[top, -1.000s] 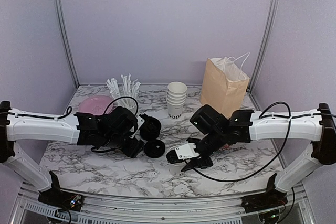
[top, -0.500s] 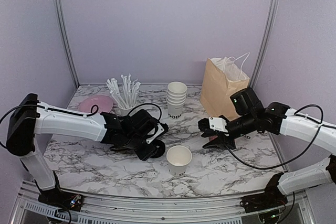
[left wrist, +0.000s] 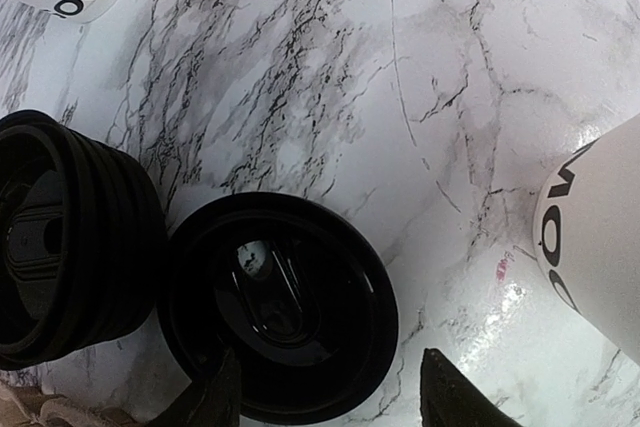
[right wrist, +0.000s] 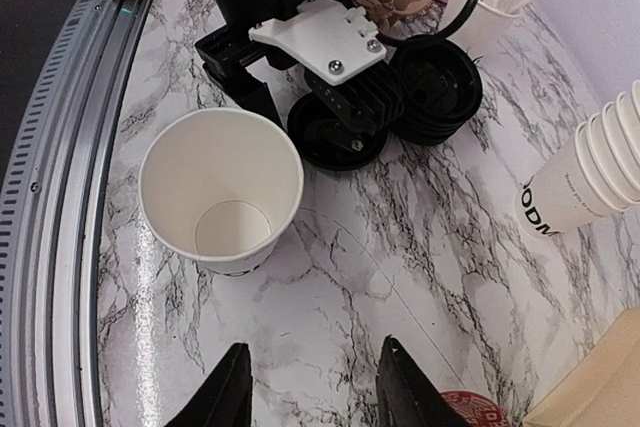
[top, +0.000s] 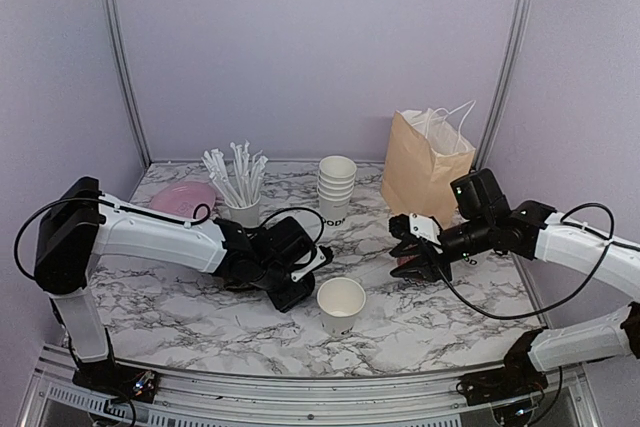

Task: Pack the takeout coffee

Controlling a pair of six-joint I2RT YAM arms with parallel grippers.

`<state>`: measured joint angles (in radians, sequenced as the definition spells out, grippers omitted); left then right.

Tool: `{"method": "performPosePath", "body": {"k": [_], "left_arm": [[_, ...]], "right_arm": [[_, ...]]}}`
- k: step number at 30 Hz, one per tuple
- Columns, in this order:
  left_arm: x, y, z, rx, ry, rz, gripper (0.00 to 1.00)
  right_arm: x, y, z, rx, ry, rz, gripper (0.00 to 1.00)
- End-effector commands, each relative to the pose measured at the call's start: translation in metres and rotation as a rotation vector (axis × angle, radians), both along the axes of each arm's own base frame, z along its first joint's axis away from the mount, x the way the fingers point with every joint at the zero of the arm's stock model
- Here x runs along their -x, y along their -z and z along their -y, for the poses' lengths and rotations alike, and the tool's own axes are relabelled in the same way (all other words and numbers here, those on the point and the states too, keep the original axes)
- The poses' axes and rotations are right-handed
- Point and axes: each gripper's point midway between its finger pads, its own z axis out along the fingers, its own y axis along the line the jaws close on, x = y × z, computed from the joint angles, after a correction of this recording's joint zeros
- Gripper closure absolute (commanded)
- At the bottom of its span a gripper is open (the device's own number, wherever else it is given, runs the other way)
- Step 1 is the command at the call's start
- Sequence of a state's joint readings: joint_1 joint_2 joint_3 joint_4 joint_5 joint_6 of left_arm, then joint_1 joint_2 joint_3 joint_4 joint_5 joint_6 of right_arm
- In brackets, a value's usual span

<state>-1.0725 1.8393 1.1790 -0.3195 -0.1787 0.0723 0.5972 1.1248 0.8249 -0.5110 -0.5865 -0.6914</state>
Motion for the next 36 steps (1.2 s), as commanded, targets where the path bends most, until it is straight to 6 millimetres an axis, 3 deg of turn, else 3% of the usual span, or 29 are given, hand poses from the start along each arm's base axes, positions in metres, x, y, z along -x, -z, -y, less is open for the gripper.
{"method": "performPosePath", "body": {"k": [1, 6, 14, 22, 28, 34, 36], "left_arm": [[0.006, 0.010, 0.005, -0.027, 0.025, -0.023, 0.37], [0.006, 0.017, 0.008, -0.049, 0.032, -0.013, 0.40], [0.003, 0.017, 0.009, -0.062, 0.036, 0.001, 0.70], [0.012, 0.008, 0.010, -0.045, 0.045, -0.046, 0.85], [0.025, -0.035, 0.005, 0.041, 0.046, -0.070, 0.86], [0.032, -0.125, 0.010, 0.270, 0.049, -0.027, 0.87], [0.033, -0.141, 0.012, 0.308, 0.054, -0.012, 0.81]], "right_arm": [[-0.002, -0.012, -0.003, -0.042, 0.001, 0.012, 0.59], [-0.002, -0.011, -0.002, -0.039, 0.004, 0.011, 0.60], [-0.004, -0.010, -0.003, -0.034, 0.007, 0.010, 0.61], [-0.005, -0.010, -0.004, -0.031, 0.005, 0.002, 0.62], [-0.004, -0.024, -0.005, -0.035, -0.003, -0.004, 0.62], [-0.010, -0.064, -0.015, -0.082, -0.024, 0.014, 0.60], [-0.012, -0.075, -0.019, -0.105, -0.032, 0.019, 0.57]]}}
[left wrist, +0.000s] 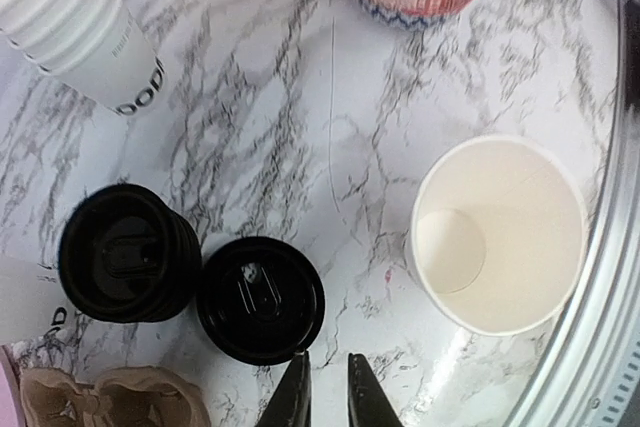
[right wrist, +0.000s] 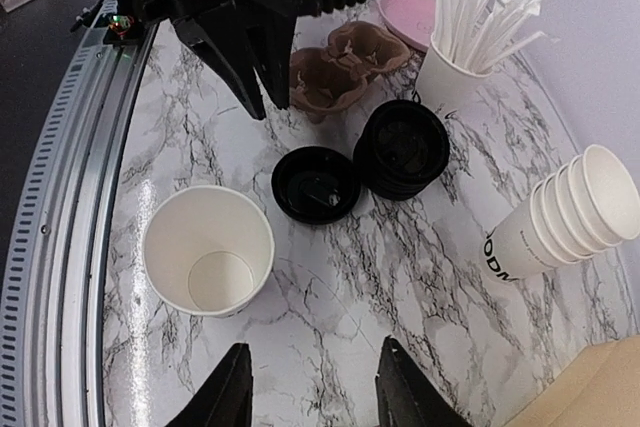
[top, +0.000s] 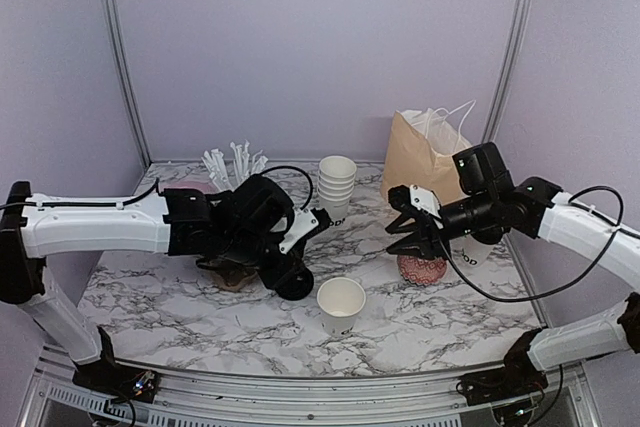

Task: Pack the takeout coffee

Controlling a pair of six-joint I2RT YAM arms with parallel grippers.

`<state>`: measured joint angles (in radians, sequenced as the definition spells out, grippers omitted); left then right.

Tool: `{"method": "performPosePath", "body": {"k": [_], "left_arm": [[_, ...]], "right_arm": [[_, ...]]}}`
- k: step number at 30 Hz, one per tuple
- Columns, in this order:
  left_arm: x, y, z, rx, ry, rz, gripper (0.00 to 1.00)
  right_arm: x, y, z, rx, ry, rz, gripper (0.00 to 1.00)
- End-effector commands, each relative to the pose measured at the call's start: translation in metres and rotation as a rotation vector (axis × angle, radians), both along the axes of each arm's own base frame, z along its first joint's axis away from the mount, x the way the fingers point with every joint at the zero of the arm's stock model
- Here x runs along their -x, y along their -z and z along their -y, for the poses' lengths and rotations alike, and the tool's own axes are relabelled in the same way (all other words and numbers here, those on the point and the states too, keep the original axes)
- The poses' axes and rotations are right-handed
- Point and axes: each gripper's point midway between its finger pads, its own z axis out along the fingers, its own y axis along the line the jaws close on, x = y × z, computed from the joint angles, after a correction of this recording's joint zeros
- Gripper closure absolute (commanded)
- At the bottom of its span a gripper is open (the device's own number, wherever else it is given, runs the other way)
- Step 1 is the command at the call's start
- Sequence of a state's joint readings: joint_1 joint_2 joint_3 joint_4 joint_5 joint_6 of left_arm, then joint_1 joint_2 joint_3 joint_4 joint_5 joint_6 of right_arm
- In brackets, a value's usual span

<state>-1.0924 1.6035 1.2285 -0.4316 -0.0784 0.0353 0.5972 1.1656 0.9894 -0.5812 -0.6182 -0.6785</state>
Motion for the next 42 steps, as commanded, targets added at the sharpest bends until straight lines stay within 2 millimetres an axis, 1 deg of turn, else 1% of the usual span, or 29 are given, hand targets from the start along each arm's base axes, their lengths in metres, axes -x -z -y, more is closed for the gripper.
{"method": "performPosePath", "body": {"k": [1, 2, 4, 5, 7, 11, 14, 16, 18, 21, 24, 26, 29, 31, 33, 36, 38, 39, 42], "left_arm": [[0.008, -0.041, 0.004, 0.101, 0.012, -0.006, 0.73], [0.006, -0.036, 0.002, 0.082, 0.007, -0.001, 0.65], [-0.002, -0.016, -0.005, 0.013, -0.027, 0.018, 0.57], [-0.005, -0.004, -0.009, -0.026, -0.040, 0.024, 0.54], [-0.012, 0.023, -0.016, -0.108, -0.059, 0.031, 0.52], [-0.019, 0.065, -0.020, -0.220, -0.065, 0.018, 0.51], [-0.024, 0.087, -0.012, -0.257, -0.069, 0.002, 0.51], [-0.024, 0.102, -0.005, -0.265, -0.058, -0.021, 0.50], [-0.027, 0.111, 0.000, -0.259, -0.057, -0.023, 0.49], [-0.032, 0.124, 0.000, -0.292, -0.071, -0.007, 0.50], [-0.032, 0.134, -0.001, -0.315, -0.063, -0.012, 0.56], [-0.031, 0.139, -0.001, -0.324, -0.056, -0.019, 0.65], [-0.028, 0.139, 0.000, -0.317, -0.046, -0.033, 0.77], [-0.026, 0.136, -0.001, -0.308, -0.044, -0.042, 0.82], [-0.023, 0.130, -0.003, -0.298, -0.049, -0.048, 0.87], [-0.021, 0.111, -0.008, -0.265, -0.067, -0.044, 0.90], [-0.018, 0.090, -0.010, -0.229, -0.076, -0.040, 0.90], [-0.019, 0.075, -0.010, -0.200, -0.083, -0.029, 0.89], [-0.019, 0.021, -0.010, -0.074, -0.120, 0.005, 0.89]], "right_arm": [[-0.002, -0.033, -0.008, -0.063, -0.023, -0.003, 0.56], [-0.002, -0.035, -0.009, -0.069, -0.027, -0.003, 0.55], [-0.003, -0.037, -0.010, -0.075, -0.023, -0.007, 0.55], [-0.003, -0.037, -0.010, -0.076, -0.018, -0.011, 0.55], [-0.004, -0.038, -0.009, -0.076, -0.007, -0.010, 0.55], [-0.006, -0.039, -0.005, -0.075, 0.022, -0.004, 0.55], [-0.006, -0.039, -0.002, -0.072, 0.038, 0.001, 0.55], [-0.005, -0.038, 0.000, -0.068, 0.043, 0.006, 0.55], [-0.006, -0.035, 0.001, -0.065, 0.049, 0.008, 0.55], [-0.005, -0.031, 0.002, -0.063, 0.051, 0.002, 0.55], [-0.004, -0.029, 0.003, -0.063, 0.051, -0.001, 0.56], [-0.004, -0.027, 0.003, -0.062, 0.052, -0.001, 0.56], [-0.006, -0.024, 0.002, -0.060, 0.051, -0.006, 0.56], [-0.006, -0.023, 0.001, -0.059, 0.048, -0.009, 0.56], [-0.007, -0.023, 0.000, -0.059, 0.044, -0.012, 0.56], [-0.010, -0.026, -0.001, -0.059, 0.046, -0.012, 0.56], [-0.012, -0.029, -0.003, -0.057, 0.044, -0.013, 0.56], [-0.013, -0.031, -0.004, -0.057, 0.045, -0.012, 0.56], [-0.022, -0.048, -0.006, -0.065, 0.067, 0.010, 0.55]]}}
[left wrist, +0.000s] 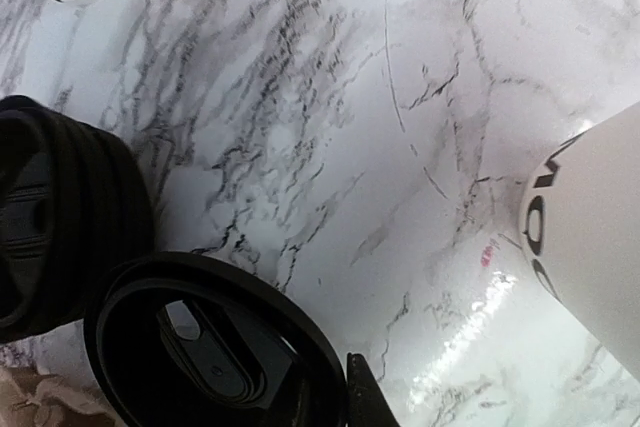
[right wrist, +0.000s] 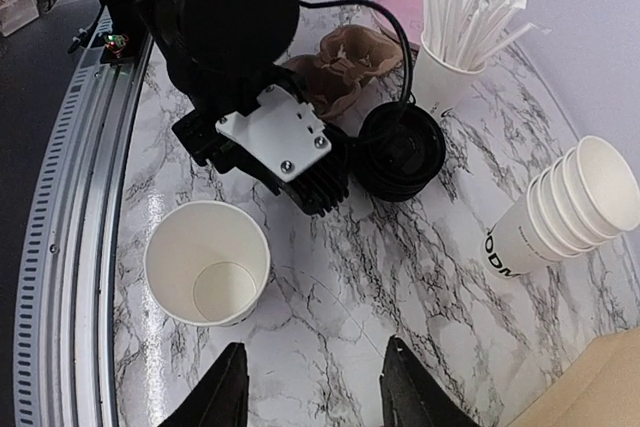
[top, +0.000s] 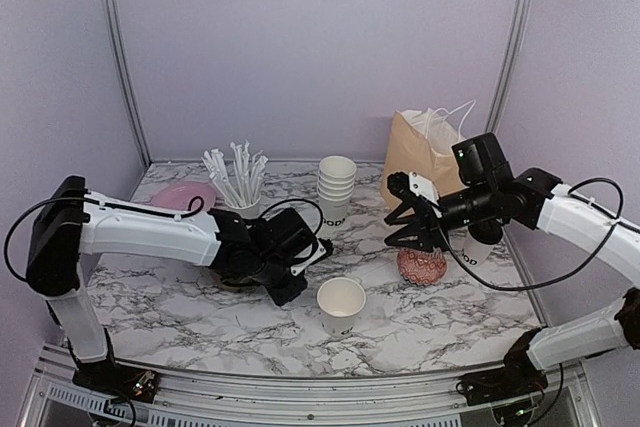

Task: Pack the takeout coffee

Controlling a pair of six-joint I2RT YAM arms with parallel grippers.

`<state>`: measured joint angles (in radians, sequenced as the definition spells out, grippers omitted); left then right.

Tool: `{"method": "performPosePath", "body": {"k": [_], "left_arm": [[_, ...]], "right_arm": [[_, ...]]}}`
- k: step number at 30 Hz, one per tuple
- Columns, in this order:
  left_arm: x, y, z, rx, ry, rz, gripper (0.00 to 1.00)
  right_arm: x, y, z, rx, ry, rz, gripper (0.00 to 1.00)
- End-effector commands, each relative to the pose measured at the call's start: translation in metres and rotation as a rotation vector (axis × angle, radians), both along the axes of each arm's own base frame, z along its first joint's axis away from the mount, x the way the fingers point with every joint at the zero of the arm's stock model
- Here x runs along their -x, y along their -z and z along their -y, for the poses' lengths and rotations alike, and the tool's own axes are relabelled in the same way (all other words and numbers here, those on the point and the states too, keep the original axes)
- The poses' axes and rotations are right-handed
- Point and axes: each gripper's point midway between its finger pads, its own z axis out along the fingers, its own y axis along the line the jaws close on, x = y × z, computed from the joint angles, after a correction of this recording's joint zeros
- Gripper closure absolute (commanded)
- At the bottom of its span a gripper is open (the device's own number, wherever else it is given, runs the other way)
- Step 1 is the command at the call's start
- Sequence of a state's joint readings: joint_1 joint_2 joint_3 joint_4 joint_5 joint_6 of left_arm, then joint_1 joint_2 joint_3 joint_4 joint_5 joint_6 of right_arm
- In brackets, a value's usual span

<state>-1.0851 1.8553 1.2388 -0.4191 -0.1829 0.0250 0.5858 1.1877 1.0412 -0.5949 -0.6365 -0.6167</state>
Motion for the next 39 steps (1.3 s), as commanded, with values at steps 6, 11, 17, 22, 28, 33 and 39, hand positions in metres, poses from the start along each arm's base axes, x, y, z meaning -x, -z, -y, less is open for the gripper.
{"method": "performPosePath", "body": {"k": [6, 11, 17, 22, 28, 33, 39], "left_arm": [[0.003, -0.200, 0.016, 0.525, -0.019, 0.149, 0.90], [0.018, -0.288, 0.020, 0.981, 0.074, 0.282, 0.89], [0.040, -0.313, 0.021, 1.192, 0.192, 0.290, 0.88], [0.046, -0.314, 0.026, 1.235, 0.222, 0.260, 0.87], [0.046, -0.310, 0.028, 1.235, 0.223, 0.247, 0.87], [0.046, -0.308, 0.031, 1.237, 0.231, 0.241, 0.87], [0.048, -0.309, 0.036, 1.248, 0.246, 0.225, 0.87]], "right_arm": [[-0.055, -0.091, -0.014, -0.165, 0.223, 0.020, 0.16], [-0.037, -0.133, -0.040, -0.342, 0.085, -0.156, 0.01], [-0.017, -0.142, -0.066, -0.494, -0.099, -0.522, 0.01], [-0.023, -0.121, -0.080, -0.497, -0.150, -0.682, 0.01], [-0.007, -0.116, -0.087, -0.520, -0.231, -0.761, 0.01], [0.008, -0.119, -0.097, -0.506, -0.295, -0.780, 0.01], [0.013, -0.120, -0.107, -0.493, -0.320, -0.784, 0.01]]}}
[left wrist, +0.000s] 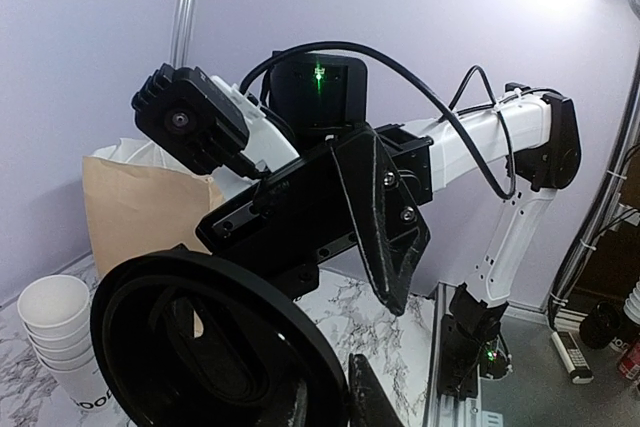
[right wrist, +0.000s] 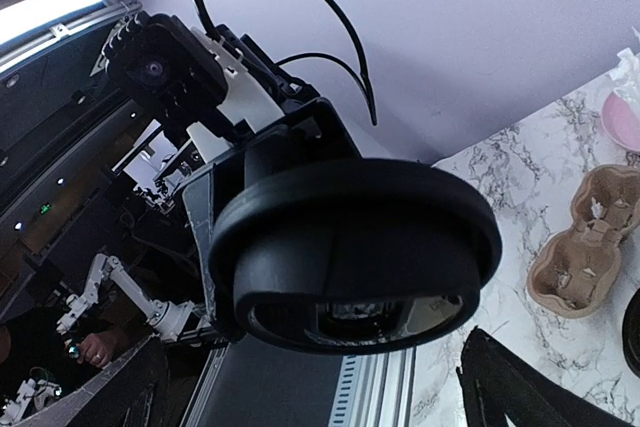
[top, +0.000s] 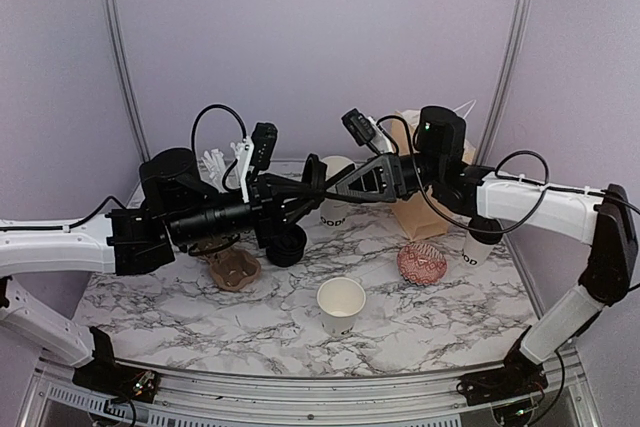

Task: Pack the takeout coffee

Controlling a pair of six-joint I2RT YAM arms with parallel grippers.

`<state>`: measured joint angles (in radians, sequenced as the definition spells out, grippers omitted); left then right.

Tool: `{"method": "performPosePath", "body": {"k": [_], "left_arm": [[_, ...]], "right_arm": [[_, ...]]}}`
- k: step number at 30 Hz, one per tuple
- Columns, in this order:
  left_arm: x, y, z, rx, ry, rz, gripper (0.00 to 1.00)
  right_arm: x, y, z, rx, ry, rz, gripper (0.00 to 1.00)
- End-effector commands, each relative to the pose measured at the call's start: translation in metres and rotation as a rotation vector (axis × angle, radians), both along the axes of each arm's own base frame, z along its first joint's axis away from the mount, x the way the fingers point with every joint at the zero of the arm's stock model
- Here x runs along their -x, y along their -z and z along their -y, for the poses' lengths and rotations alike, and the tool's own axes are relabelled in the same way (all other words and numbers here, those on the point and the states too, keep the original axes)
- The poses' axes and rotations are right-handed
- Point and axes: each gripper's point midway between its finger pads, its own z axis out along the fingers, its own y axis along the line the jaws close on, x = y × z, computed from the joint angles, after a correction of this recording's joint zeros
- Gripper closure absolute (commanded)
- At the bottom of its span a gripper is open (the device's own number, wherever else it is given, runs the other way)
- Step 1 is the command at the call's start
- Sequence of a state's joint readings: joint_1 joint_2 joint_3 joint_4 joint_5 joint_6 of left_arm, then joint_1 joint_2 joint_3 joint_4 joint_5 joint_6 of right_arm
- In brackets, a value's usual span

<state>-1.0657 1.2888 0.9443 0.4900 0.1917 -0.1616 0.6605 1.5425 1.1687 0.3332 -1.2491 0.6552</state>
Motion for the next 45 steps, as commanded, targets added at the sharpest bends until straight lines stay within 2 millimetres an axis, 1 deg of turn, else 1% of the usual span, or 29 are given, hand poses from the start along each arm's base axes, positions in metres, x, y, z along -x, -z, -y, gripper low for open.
{"method": "performPosePath", "body": {"k": [1, 10, 15, 18, 19, 24, 30, 34, 40, 45], "left_arm": [[0.003, -0.011, 0.003, 0.049, 0.027, 0.015, 0.86], [0.008, -0.012, 0.011, 0.052, 0.058, 0.012, 0.86], [0.010, -0.011, 0.013, 0.052, 0.066, 0.013, 0.86], [0.011, -0.012, 0.014, 0.054, 0.067, 0.014, 0.86], [0.011, -0.013, 0.013, 0.057, 0.068, 0.016, 0.86], [0.011, -0.022, 0.007, 0.074, 0.034, 0.044, 0.86], [0.008, -0.024, 0.000, 0.076, -0.002, 0.059, 0.87], [0.008, -0.020, 0.005, 0.070, 0.011, 0.048, 0.87], [0.009, -0.015, 0.013, 0.059, 0.040, 0.034, 0.88], [0.010, -0.014, 0.017, 0.058, 0.055, 0.024, 0.91]], "right_arm": [[0.003, -0.021, -0.007, -0.044, -0.037, 0.044, 0.02], [-0.002, -0.023, -0.011, -0.050, -0.027, 0.034, 0.07], [-0.004, -0.022, -0.011, -0.045, -0.017, 0.029, 0.08], [-0.005, -0.020, -0.011, -0.041, -0.009, 0.028, 0.12], [-0.007, -0.018, -0.011, -0.038, -0.002, 0.027, 0.13], [-0.015, -0.010, -0.009, -0.015, 0.026, 0.012, 0.09], [-0.015, -0.006, -0.008, -0.006, 0.026, 0.005, 0.06], [-0.012, -0.008, -0.008, -0.014, 0.009, 0.008, 0.04], [-0.007, -0.013, -0.012, -0.024, -0.017, 0.014, 0.03], [-0.009, -0.010, -0.016, -0.016, -0.018, 0.008, 0.04]]}}
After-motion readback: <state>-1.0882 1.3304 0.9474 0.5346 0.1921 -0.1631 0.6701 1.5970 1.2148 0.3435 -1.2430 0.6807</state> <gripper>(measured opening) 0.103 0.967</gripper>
